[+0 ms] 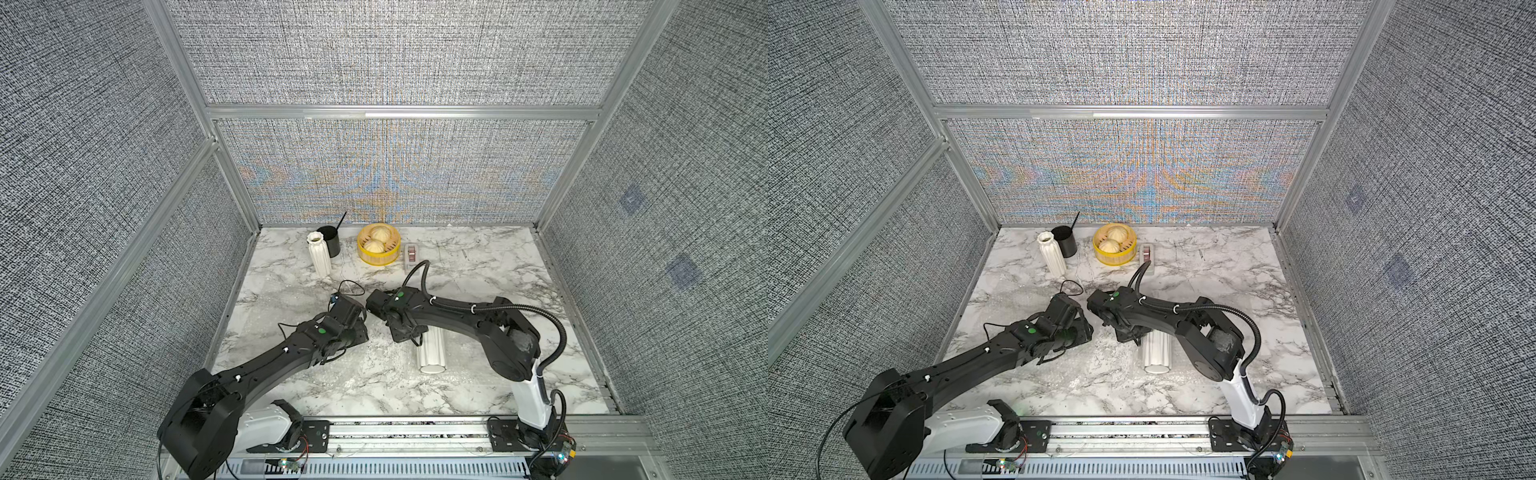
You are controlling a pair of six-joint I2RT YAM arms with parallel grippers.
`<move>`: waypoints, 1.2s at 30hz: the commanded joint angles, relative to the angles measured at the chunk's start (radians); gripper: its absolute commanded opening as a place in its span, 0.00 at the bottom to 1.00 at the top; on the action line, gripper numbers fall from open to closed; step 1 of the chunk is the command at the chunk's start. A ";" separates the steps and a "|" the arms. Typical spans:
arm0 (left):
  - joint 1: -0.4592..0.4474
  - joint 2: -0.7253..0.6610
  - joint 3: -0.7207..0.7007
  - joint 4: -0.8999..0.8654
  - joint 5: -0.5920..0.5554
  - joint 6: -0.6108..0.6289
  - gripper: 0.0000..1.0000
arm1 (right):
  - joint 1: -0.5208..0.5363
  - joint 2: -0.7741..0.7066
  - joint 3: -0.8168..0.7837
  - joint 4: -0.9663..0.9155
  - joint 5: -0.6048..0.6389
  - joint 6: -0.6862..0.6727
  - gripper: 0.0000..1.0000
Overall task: Wrap vases in bubble wrap
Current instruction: Wrap the vase in bubble wrap.
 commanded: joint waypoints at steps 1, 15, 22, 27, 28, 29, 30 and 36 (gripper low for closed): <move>0.000 0.005 0.008 0.023 0.034 0.003 0.52 | -0.005 -0.037 -0.028 0.017 -0.024 -0.023 0.02; -0.044 0.107 0.081 0.070 0.077 -0.031 0.52 | -0.063 -0.186 -0.158 0.070 -0.132 -0.123 0.00; -0.112 0.153 0.150 0.107 0.068 -0.076 0.52 | -0.098 -0.260 -0.214 0.071 -0.172 -0.175 0.00; -0.139 0.223 0.188 0.167 0.097 -0.122 0.52 | -0.142 -0.321 -0.273 0.088 -0.222 -0.210 0.00; -0.145 0.238 0.201 0.173 0.097 -0.126 0.52 | -0.152 -0.332 -0.286 0.093 -0.237 -0.216 0.00; -0.150 0.249 0.210 0.179 0.094 -0.129 0.52 | -0.159 -0.344 -0.296 0.097 -0.246 -0.220 0.00; -0.156 0.260 0.218 0.186 0.091 -0.135 0.52 | -0.169 -0.357 -0.308 0.099 -0.255 -0.229 0.00; -0.182 0.321 0.256 0.232 0.096 -0.162 0.52 | -0.237 -0.432 -0.368 0.100 -0.314 -0.277 0.00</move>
